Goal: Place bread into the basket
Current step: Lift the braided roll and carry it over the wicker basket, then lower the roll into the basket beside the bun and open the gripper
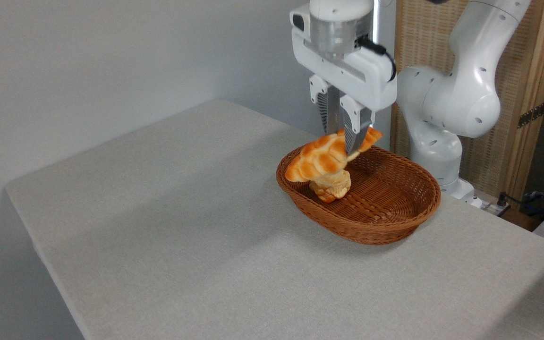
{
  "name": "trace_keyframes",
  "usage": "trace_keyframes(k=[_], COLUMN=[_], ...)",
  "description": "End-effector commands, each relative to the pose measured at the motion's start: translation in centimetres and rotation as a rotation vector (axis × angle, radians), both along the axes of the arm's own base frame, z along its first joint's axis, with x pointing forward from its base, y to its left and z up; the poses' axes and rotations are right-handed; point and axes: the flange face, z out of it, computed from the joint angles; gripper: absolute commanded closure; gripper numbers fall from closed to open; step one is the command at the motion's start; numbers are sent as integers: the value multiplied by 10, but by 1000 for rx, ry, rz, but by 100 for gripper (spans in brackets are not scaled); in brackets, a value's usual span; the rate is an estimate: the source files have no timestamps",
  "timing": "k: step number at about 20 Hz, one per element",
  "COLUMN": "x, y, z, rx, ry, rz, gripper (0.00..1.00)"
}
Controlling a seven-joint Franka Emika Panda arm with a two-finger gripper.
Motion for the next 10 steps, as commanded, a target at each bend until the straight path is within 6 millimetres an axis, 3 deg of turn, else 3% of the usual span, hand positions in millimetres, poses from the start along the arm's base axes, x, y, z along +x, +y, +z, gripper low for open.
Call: trace_keyframes(k=[1,5,6,10], x=[-10,-13,-13,-13], y=[-13,-7,-4,-3], z=[-31,-44,-46,-46], rx=[70,61,58,56], ry=[73,92,96,94], rz=[-107,-178,-186,-198], gripper=[53,51,47,5])
